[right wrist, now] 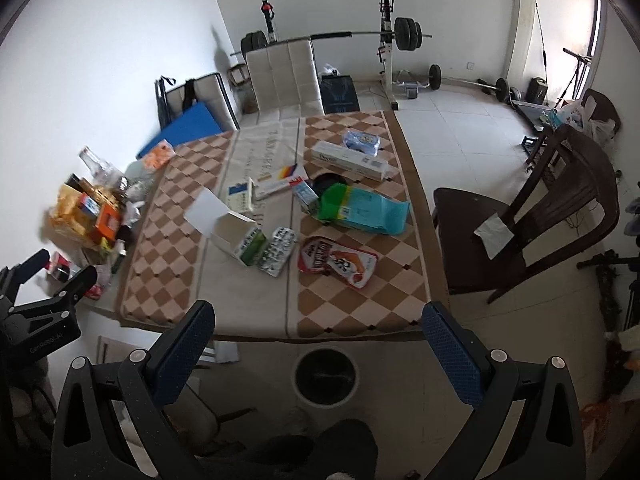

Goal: Collect trash
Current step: 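Grasp the white paper box with the left gripper while the right grasps the green-blue bag, then carry the white box and green-blue bag over the white trash bin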

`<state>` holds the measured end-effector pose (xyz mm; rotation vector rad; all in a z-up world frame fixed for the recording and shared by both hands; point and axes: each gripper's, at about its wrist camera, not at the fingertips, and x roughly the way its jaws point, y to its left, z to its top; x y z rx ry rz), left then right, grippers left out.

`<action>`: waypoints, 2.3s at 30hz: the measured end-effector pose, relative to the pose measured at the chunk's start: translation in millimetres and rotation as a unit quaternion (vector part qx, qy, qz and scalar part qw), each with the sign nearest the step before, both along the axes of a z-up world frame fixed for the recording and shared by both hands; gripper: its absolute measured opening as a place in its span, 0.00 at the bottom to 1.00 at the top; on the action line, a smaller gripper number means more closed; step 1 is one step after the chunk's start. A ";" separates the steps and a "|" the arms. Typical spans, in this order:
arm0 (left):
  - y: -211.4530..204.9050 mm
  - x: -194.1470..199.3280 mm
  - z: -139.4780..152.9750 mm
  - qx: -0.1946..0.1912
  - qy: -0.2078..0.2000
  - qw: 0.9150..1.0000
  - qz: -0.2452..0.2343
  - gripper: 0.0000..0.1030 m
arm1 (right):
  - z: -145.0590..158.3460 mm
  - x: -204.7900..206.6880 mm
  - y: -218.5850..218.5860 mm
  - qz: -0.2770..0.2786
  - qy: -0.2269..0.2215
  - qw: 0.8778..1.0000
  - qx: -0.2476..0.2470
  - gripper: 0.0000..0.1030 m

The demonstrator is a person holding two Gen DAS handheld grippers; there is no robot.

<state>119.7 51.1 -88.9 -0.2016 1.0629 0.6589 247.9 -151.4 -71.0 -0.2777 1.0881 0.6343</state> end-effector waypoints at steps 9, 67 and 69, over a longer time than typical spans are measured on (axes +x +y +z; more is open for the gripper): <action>69.3 60.3 -117.2 -0.200 0.027 0.951 0.234 1.00 | -122.2 148.9 78.7 0.080 0.040 0.990 -0.112 1.00; 5.5 69.7 -108.8 -0.096 -0.017 0.955 0.281 0.83 | -197.4 196.7 145.6 0.225 0.116 0.964 -0.083 0.87; -12.8 48.2 -107.9 -0.099 -0.022 0.955 0.278 0.83 | -189.4 165.2 128.4 0.233 0.113 0.963 -0.080 0.87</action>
